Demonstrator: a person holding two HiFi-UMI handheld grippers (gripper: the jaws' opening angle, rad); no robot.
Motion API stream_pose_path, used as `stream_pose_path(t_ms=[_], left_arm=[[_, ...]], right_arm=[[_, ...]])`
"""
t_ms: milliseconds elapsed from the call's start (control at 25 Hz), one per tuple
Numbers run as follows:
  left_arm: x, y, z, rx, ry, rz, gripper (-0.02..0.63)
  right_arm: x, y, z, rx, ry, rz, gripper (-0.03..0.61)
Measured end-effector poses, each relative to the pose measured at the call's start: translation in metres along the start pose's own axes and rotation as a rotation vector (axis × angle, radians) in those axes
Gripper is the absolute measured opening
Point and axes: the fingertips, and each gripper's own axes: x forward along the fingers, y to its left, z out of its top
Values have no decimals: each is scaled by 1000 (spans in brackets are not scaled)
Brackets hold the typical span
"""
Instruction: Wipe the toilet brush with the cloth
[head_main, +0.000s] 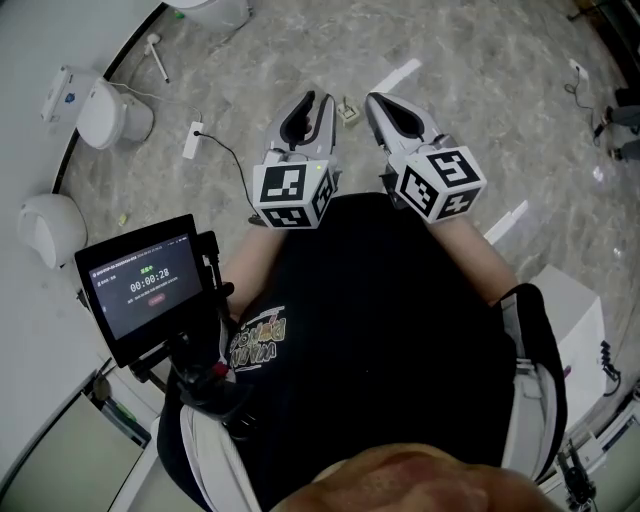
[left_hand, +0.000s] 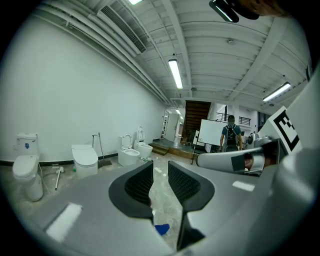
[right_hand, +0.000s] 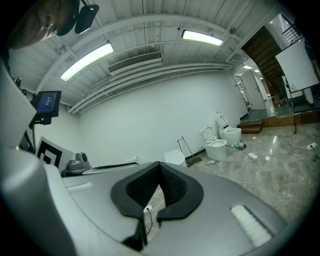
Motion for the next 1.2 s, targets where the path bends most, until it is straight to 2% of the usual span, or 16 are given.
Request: stream_pose_path(t_ms=[1200], left_arm=[[-2,-3,-1,8,11,-14,92]], right_arm=[[-2,8,-2,2,-3,17,2]])
